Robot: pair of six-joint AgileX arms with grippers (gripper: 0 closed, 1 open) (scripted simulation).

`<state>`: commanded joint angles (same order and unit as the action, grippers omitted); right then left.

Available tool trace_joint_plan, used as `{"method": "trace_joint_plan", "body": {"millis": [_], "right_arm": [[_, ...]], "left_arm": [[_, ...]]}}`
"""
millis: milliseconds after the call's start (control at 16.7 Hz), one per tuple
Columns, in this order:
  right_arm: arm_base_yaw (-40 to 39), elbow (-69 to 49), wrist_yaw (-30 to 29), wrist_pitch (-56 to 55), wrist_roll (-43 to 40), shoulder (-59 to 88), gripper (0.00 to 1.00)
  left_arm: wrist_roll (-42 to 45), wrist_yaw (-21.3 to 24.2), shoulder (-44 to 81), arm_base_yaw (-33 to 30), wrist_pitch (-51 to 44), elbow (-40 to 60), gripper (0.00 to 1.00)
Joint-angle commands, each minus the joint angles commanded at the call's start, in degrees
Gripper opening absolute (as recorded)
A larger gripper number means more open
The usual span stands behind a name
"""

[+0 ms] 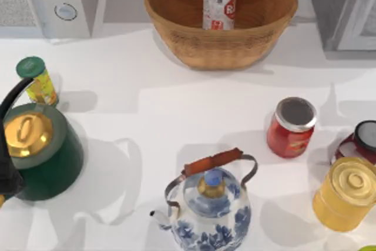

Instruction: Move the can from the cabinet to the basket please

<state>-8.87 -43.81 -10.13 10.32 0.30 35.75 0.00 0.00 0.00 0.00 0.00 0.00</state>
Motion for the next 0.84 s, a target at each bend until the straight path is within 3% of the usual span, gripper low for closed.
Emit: {"method": "trace_joint_plan", "body": {"millis": [420,840], "right_arm": [[6.59,34.36,7.68,-7.83,-0.19,-27.24,1.0],[8.87,43.81,10.13,-10.32,-0.3,-35.74,1.0]], "left_arm": [[0.0,0.0,0.0,0.0,0.0,0.0,1.0],[0.0,0.0,0.0,0.0,0.0,0.0,1.0]]}}
